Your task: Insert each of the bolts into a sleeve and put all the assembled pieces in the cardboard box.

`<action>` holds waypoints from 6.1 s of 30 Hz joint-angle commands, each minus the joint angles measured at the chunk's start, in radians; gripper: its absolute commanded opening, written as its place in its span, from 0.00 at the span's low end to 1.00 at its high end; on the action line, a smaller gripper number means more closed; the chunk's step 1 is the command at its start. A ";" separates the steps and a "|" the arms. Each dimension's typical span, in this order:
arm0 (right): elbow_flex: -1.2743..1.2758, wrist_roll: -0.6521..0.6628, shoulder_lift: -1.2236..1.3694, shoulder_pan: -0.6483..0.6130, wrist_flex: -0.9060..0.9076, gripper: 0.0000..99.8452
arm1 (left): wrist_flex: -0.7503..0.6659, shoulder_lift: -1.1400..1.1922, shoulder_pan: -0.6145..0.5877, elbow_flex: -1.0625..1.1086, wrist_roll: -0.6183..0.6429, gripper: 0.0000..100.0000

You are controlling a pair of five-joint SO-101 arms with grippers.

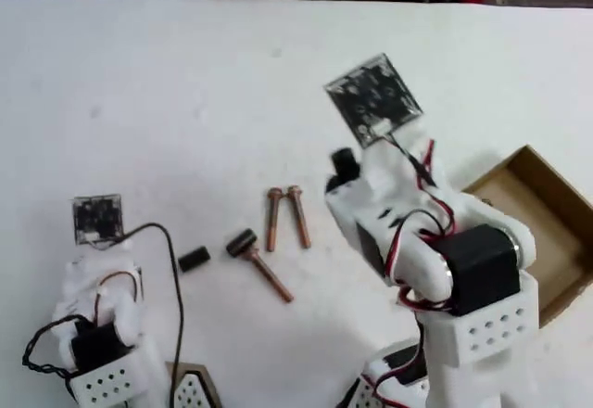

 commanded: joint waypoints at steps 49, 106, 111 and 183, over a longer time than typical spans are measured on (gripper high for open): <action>1.220 0.012 -0.656 0.177 -0.822 0.02 | 0.295 0.969 0.558 -0.891 -0.141 0.02; 1.511 0.081 -1.067 0.177 -0.837 0.02 | 0.153 2.143 0.912 -1.600 0.485 0.20; 1.511 0.081 -1.067 0.177 -0.837 0.02 | 0.153 2.184 0.912 -1.663 0.483 0.22; 1.663 -0.189 -1.067 -0.252 -1.248 0.02 | 0.061 1.308 0.693 -1.306 0.377 0.02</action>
